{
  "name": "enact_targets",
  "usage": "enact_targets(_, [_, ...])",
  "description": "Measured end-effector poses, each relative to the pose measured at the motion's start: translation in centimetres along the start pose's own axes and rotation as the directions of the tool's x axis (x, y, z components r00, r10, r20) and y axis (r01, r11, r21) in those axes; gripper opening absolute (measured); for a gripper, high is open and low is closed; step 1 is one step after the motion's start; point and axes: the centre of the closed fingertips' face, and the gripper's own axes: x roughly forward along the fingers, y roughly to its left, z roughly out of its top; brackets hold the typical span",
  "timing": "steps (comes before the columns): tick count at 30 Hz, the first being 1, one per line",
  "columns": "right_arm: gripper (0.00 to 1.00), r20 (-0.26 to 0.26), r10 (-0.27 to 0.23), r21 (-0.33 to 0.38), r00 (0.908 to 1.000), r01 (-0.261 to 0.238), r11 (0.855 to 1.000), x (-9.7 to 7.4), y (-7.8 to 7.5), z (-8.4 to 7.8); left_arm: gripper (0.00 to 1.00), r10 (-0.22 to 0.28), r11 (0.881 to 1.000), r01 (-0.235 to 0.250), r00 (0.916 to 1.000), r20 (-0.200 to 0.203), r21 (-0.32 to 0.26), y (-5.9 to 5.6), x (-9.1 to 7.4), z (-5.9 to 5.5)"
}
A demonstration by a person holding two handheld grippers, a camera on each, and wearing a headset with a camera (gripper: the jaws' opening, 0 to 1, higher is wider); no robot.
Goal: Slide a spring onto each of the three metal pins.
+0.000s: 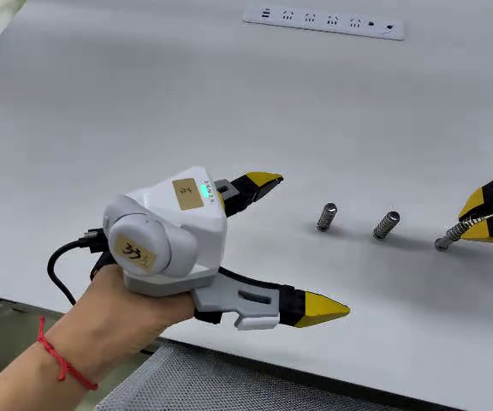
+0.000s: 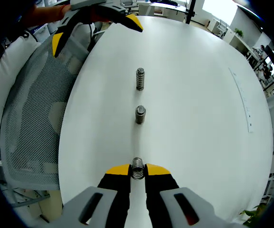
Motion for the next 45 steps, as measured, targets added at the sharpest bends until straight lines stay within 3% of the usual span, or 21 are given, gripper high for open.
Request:
enact_targets(13, [0.13, -0.008, 0.0, 0.004, 1.0, 0.0, 1.0, 1.7, -0.2, -0.6, 0.98, 0.0, 1.0, 0.0, 1.0, -0.003, -0.006, 0.0, -0.1, -0.2])
enact_targets(32, [0.13, -0.015, 0.002, 0.016, 0.9999, -0.002, 1.0, 2.2, 0.0, -0.6, 0.97, -0.005, 1.0, 0.005, 1.0, -0.005, -0.003, 0.0, -0.1, -0.1])
enact_targets(45, [0.19, 0.032, -0.034, 0.053, 0.9989, 0.033, 0.998, 0.5, 0.0, 0.1, 0.97, -0.003, 1.0, 0.003, 0.9999, -0.013, 0.012, -0.1, -0.3, 0.0])
